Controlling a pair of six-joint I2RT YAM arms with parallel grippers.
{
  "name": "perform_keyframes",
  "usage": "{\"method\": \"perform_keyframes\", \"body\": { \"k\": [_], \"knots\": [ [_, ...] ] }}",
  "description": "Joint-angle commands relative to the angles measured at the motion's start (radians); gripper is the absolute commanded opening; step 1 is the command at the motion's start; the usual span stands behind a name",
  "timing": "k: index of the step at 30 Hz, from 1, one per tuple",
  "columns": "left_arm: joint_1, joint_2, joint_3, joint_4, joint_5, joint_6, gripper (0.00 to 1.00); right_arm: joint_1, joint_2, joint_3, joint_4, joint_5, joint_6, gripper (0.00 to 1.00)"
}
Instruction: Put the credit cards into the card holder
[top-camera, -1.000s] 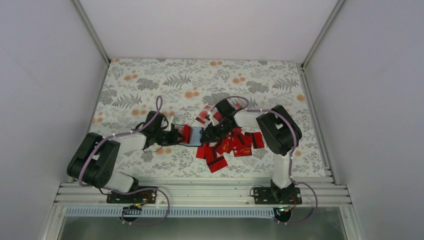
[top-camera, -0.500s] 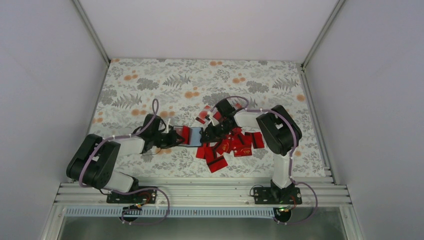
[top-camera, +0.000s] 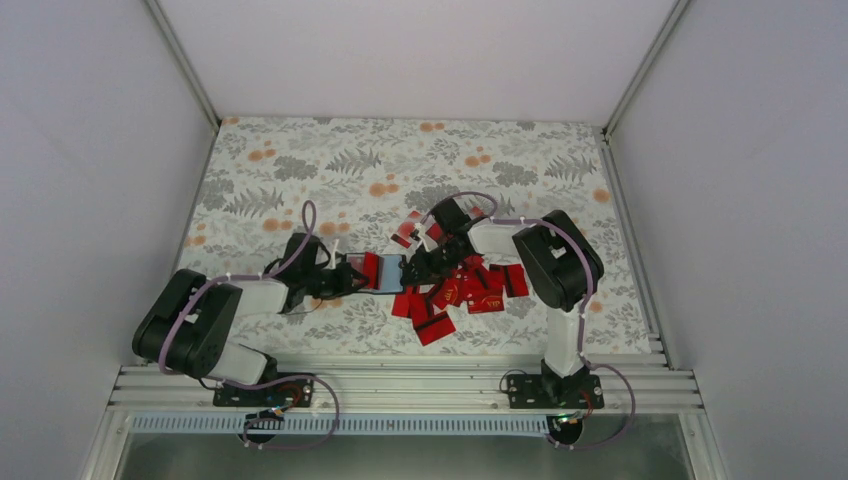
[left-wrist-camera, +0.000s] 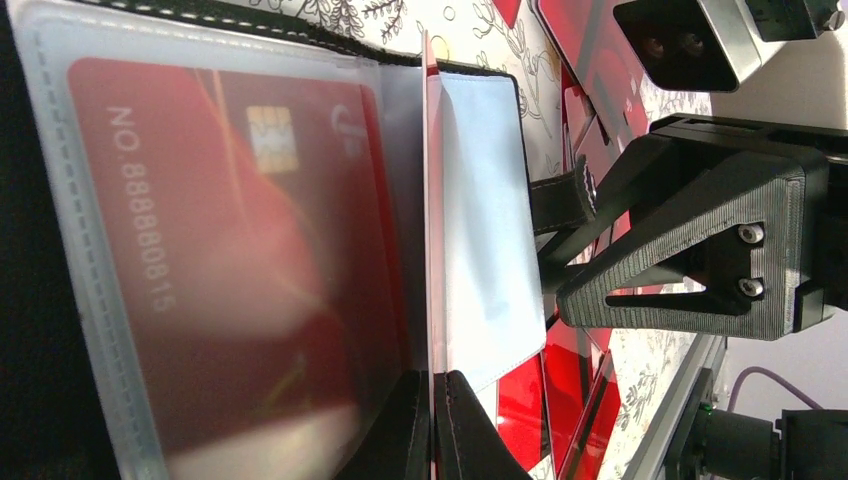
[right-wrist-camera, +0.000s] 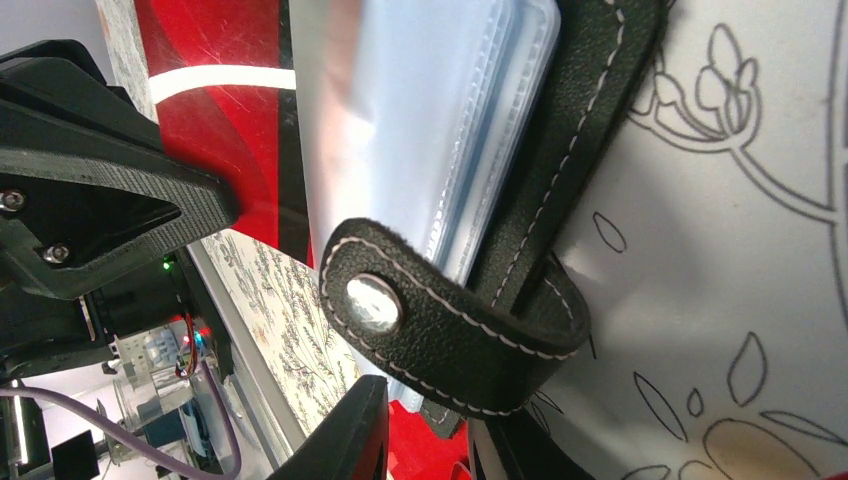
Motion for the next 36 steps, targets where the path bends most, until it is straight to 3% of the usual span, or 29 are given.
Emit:
{"method": "perform_keyframes", "body": {
  "k": [1, 16, 23, 25, 28, 36],
  "knots": [
    [-0.001, 0.024, -0.037, 0.067, 0.017, -0.044, 0.02, 0.009, 0.054, -0.010, -0.001, 0.081, -0.022, 0.22],
    [-0.001, 0.057, -0.059, 0.142, 0.042, -0.088, 0.03, 0.010, 0.081, -0.001, 0.006, 0.078, -0.021, 0.21],
    [-0.001, 0.050, -0.023, 0.041, 0.037, -0.062, 0.10, 0.010, 0.088, 0.015, 0.014, 0.077, -0.009, 0.21],
    [0.000, 0.040, -0.008, -0.014, 0.029, -0.040, 0.15, 0.010, 0.090, 0.015, 0.016, 0.077, -0.007, 0.21],
    [-0.002, 0.013, 0.021, -0.114, 0.005, 0.003, 0.33, 0.010, 0.088, 0.015, 0.019, 0.079, -0.007, 0.21],
    [-0.001, -0.027, 0.179, -0.445, -0.101, 0.129, 0.66, 0.010, 0.087, 0.008, 0.040, 0.081, -0.001, 0.21]
  ]
}}
